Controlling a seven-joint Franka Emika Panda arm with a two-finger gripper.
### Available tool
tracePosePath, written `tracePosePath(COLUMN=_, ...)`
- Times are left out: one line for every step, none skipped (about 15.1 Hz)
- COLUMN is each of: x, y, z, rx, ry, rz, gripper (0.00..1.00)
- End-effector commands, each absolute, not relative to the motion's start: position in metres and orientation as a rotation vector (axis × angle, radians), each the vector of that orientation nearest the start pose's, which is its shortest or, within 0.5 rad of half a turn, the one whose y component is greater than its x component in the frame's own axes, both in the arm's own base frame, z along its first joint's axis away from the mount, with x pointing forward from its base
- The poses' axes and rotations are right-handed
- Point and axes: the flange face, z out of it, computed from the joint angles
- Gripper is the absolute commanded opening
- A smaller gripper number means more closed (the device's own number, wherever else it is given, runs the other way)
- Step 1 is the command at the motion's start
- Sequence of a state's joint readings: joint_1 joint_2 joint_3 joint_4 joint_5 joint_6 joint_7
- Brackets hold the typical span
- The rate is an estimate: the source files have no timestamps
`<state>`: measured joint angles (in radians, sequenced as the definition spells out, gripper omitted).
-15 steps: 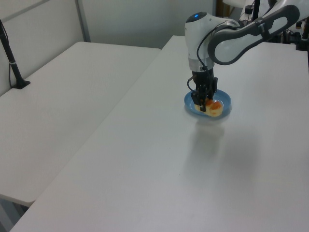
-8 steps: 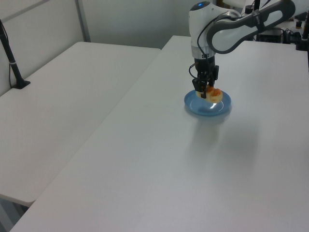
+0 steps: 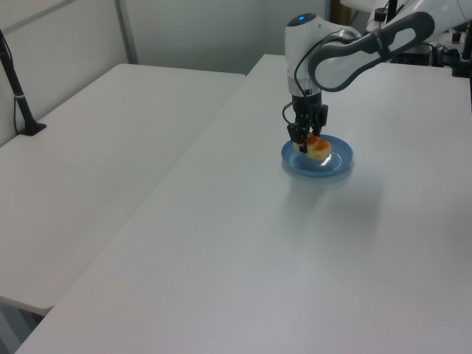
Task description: Put the bread on a plate
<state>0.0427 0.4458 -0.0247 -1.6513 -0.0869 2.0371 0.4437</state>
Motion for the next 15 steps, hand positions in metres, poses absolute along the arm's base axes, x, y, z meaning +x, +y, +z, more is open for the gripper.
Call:
tracePosePath(x=0.672, y=0.007, z=0.344, rx=-3.197, ry=0.606, rz=0.052, gripper=0.77)
tracePosePath(x=0.672, y=0.007, z=0.343, rx=-3.197, ry=0.609, rz=0.054, gripper=0.96)
tracePosePath(x=0.672, y=0.007, z=0.343, rx=-3.2, ry=0.607, rz=0.054, gripper=1.0)
tracePosePath(x=0.672, y=0.007, z=0.343, rx=-3.202, ry=0.603, rz=0.053, gripper=1.0)
tracePosePath(x=0.672, y=0.007, z=0.343, rx=-3.203, ry=0.604, rz=0.056, gripper=1.0)
tracePosePath(x=0.672, y=0.007, z=0.344, rx=-3.203, ry=0.601, rz=0.056, gripper=1.0)
tracePosePath(x=0.672, y=0.008, z=0.346, rx=-3.202, ry=0.6, rz=0.053, gripper=1.0)
tracePosePath(x=0.674, y=0.008, z=0.353, rx=-3.2, ry=0.601, rz=0.039, gripper=1.0)
tracePosePath(x=0.675, y=0.008, z=0.362, rx=-3.196, ry=0.6, rz=0.02, gripper=1.0)
tracePosePath(x=0.674, y=0.002, z=0.376, rx=-3.188, ry=0.607, rz=-0.012, gripper=1.0)
tracePosePath(x=0.673, y=0.003, z=0.399, rx=-3.188, ry=0.577, rz=-0.065, gripper=1.0)
tracePosePath(x=0.672, y=-0.002, z=0.413, rx=-3.197, ry=0.547, rz=-0.101, gripper=1.0)
tracePosePath(x=0.667, y=-0.002, z=0.44, rx=-3.193, ry=0.483, rz=-0.154, gripper=1.0)
tracePosePath(x=0.661, y=-0.003, z=0.46, rx=-3.191, ry=0.442, rz=-0.176, gripper=1.0)
tracePosePath(x=0.652, y=-0.005, z=0.477, rx=-3.197, ry=0.385, rz=-0.155, gripper=1.0)
